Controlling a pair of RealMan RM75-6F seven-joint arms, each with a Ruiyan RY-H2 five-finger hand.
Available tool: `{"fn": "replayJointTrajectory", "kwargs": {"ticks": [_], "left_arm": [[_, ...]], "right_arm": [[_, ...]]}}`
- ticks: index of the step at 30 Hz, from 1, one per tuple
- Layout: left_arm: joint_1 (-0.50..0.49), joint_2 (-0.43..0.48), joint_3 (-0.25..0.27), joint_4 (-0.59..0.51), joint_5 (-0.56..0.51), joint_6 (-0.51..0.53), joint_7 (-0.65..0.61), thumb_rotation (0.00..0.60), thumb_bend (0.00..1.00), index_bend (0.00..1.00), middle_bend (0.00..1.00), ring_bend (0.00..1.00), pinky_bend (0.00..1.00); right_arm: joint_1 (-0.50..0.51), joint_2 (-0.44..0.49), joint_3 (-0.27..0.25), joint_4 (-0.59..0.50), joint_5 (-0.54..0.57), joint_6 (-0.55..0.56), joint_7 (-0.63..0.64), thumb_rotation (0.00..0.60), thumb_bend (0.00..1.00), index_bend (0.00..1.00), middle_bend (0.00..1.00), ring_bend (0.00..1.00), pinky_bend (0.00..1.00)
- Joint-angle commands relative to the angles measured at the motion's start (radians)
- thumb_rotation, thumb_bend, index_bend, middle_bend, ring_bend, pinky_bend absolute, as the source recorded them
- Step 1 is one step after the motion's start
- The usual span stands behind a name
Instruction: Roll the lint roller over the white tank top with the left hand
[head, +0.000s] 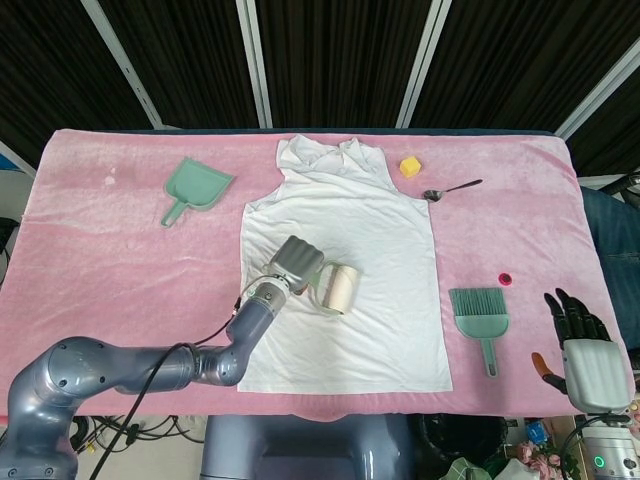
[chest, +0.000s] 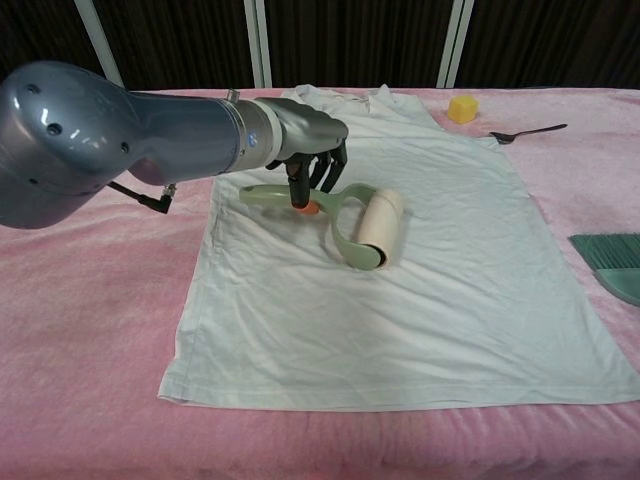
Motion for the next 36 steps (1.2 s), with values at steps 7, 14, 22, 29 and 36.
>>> {"fn": "replayJointTrajectory", "kwargs": {"ticks": [7,14,22,29,36], "left_arm": [[0.084,0.158,0.113,-0.110,0.028,0.010,-0.008,0.600,0.55,0.71,0.63,0.51,0.70],[0.172,0.260,0.189,-0.129,0.093,-0.022,-0.086,0.600,0.55,0.71,0.63,0.51,0.70],[0.229,0.291,0.192,-0.081,0.194,-0.069,-0.198,0.600,0.55,0.72,0.63,0.51,0.70],[0.214,0.273,0.173,-0.065,0.228,-0.097,-0.215,0.600,0.55,0.72,0.63,0.51,0.70],[0.148,0.222,0.147,-0.083,0.192,-0.095,-0.155,0.600,0.55,0.72,0.63,0.52,0.70]], "right_arm": [[-0.002,-0.004,-0.003,-0.001,-0.004,0.004,-0.006,0.600,0.20,0.00,0.04,0.10,0.21],[-0.003,-0.008,-0.002,-0.004,0.000,0.004,-0.014,0.600,0.20,0.00,0.04,0.10,0.21],[-0.003,-0.013,-0.003,-0.006,0.004,0.003,-0.028,0.600,0.20,0.00,0.04,0.10,0.21],[-0.003,-0.013,0.000,-0.007,0.014,-0.001,-0.029,0.600,0.20,0.00,0.04,0.10,0.21],[-0.002,-0.010,-0.001,-0.010,0.015,-0.005,-0.025,0.600,0.20,0.00,0.04,0.10,0.21]]}}
